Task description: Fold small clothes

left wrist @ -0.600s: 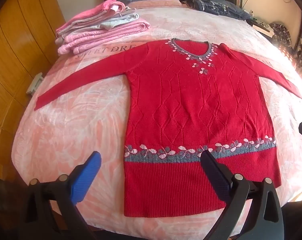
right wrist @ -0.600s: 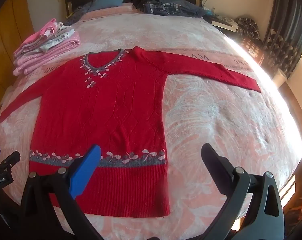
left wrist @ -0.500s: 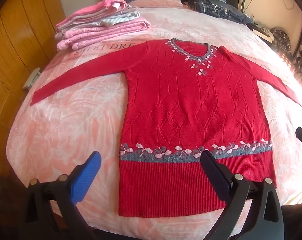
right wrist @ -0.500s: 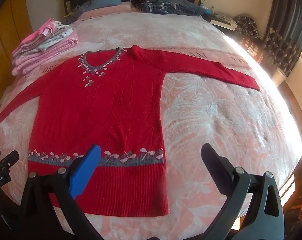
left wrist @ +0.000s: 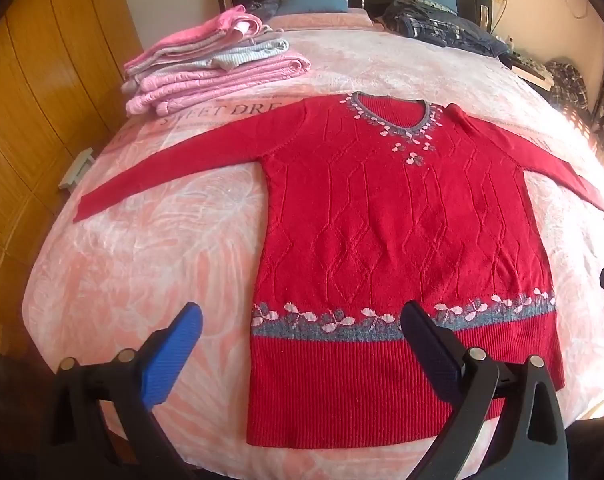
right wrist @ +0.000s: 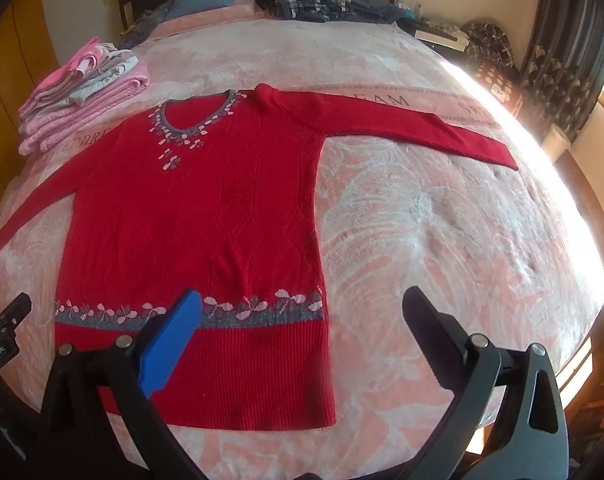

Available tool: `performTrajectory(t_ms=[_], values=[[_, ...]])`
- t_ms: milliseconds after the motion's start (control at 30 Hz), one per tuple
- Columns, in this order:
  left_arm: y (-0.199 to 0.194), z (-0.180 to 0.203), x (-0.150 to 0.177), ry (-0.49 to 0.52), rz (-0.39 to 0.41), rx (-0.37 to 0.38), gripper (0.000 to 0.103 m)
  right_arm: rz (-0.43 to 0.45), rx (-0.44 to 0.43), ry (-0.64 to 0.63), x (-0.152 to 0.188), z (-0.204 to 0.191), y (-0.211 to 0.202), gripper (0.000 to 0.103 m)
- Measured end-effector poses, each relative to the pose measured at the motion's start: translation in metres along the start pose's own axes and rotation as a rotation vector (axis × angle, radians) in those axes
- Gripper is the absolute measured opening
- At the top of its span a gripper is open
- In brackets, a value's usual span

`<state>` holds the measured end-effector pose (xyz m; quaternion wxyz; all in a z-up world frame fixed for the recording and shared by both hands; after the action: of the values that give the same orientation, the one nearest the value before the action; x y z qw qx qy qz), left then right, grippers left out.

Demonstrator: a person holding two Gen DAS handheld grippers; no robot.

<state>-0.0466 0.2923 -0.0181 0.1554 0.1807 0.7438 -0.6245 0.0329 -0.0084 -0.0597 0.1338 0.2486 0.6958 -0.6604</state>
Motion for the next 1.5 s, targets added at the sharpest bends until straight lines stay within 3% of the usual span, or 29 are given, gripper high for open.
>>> performTrajectory(t_ms=[1500], values=[[0.0022,-0.0053,0.001,-0.01,-0.001,-0.043,0.099,-0.004,0.003,0.009,-0.0007,0.0044,-0.0005,0.1]])
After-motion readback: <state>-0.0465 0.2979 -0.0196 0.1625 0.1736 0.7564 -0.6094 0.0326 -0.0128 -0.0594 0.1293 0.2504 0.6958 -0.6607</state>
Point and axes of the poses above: each gripper's, at about its wrist camera, not at the fingertips, and y roughly the way its jaws point, z to its right, x to its underside, the point moved 6 cm from there along y, roughly the way its jaws point, and after that the axes turned 11 degrees about y, right-handed, at the moved point
